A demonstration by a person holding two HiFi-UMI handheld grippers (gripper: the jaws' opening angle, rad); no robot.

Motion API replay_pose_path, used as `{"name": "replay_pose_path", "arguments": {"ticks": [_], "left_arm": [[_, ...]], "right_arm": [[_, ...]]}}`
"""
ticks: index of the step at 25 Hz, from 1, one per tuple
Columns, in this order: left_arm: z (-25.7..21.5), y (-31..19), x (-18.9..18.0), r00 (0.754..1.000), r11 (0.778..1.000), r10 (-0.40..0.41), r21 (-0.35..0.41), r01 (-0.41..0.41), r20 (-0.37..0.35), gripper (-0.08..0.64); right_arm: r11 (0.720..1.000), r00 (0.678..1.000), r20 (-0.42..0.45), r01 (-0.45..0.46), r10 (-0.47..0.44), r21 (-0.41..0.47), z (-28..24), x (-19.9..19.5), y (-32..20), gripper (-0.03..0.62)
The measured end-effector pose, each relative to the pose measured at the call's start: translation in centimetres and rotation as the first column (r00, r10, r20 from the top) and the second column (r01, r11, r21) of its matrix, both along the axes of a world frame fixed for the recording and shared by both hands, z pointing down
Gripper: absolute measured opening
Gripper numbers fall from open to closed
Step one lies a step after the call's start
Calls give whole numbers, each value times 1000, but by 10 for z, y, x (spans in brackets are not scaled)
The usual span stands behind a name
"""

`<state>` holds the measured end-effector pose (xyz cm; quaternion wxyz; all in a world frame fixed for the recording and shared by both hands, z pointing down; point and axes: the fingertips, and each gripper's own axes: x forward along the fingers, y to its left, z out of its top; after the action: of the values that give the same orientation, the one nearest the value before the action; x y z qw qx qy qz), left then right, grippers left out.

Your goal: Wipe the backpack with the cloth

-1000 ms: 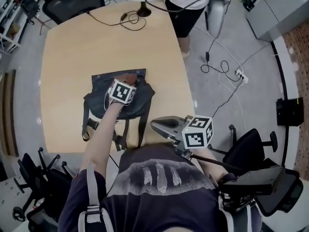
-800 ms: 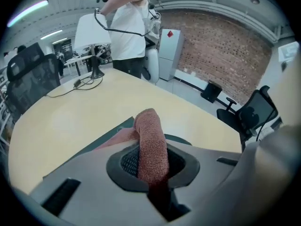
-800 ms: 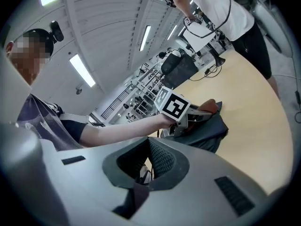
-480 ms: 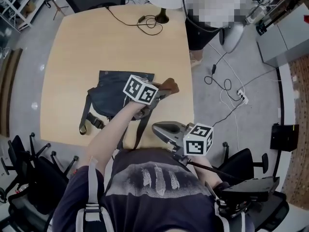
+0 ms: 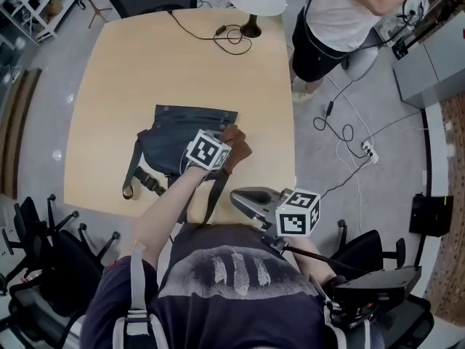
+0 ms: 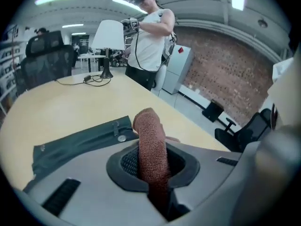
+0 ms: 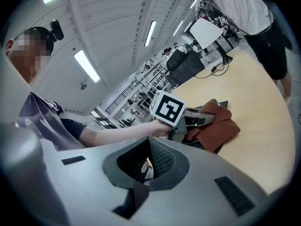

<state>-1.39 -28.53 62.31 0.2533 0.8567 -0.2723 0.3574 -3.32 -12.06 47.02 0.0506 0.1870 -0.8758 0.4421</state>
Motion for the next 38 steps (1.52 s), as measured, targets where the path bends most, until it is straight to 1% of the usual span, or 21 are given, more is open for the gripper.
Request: {"name": "replay_pose_path", "arguments": {"ticks": [2, 4, 6, 8, 11, 13, 15, 18, 20, 23, 27, 30, 32, 34, 37, 38], "left_arm": [[5, 3, -14, 998, 998, 28, 56, -31, 60, 55], [5, 6, -26, 996, 995, 32, 90, -40, 85, 55], [3, 10, -39, 995, 994, 22, 106, -32, 100, 55], [3, 13, -55, 994, 992, -5, 129, -9, 108, 55], [5, 18, -90, 990, 986, -79, 155, 60, 120, 55], [5, 21, -110, 986, 981, -130, 156, 114, 100, 55], [0, 23, -123, 983, 976, -157, 165, 140, 95, 55], [-3, 24, -150, 972, 967, -184, 204, 153, 147, 55], [0, 24, -182, 955, 958, -223, 227, 177, 196, 55], [1, 28, -232, 925, 938, -307, 237, 254, 224, 55], [6, 33, -292, 873, 905, -410, 240, 353, 264, 55], [18, 36, -331, 831, 893, -445, 231, 385, 333, 55], [24, 38, -358, 812, 877, -479, 211, 431, 333, 55], [26, 41, -374, 801, 860, -511, 199, 471, 313, 55], [10, 43, -378, 783, 835, -548, 234, 497, 295, 55], [5, 42, -376, 783, 828, -558, 251, 501, 277, 55]], "right_arm": [[1000, 1000, 7, 13, -13, -1, 1, -4, 0, 2], [999, 999, 17, 34, -34, -1, 0, -9, -1, 2], [998, 998, 17, 58, -58, 0, -1, -15, -1, 2], [997, 997, 13, 80, -80, -1, -1, -21, 1, 2], [994, 994, 9, 111, -111, -2, 0, -30, 4, 2], [992, 992, 9, 127, -127, 0, 0, -36, 6, 2], [990, 990, 7, 138, -138, 5, -1, -42, 8, 2], [989, 989, 4, 146, -146, 19, -4, -51, 9, 2], [989, 990, 3, 144, -144, 22, -5, -55, 7, 2], [990, 991, 4, 137, -137, 14, -4, -55, 5, 2], [993, 993, 9, 118, -118, -1, -2, -54, 4, 2], [996, 996, 16, 88, -88, -6, 0, -59, -3, 2], [997, 997, 9, 78, -78, -6, 3, -67, -8, 2], [998, 998, 0, 66, -66, -13, 7, -72, -12, 2], [998, 998, 4, 59, -59, -12, 6, -73, -14, 2], [998, 998, 8, 63, -63, -5, 4, -73, -15, 2]]}}
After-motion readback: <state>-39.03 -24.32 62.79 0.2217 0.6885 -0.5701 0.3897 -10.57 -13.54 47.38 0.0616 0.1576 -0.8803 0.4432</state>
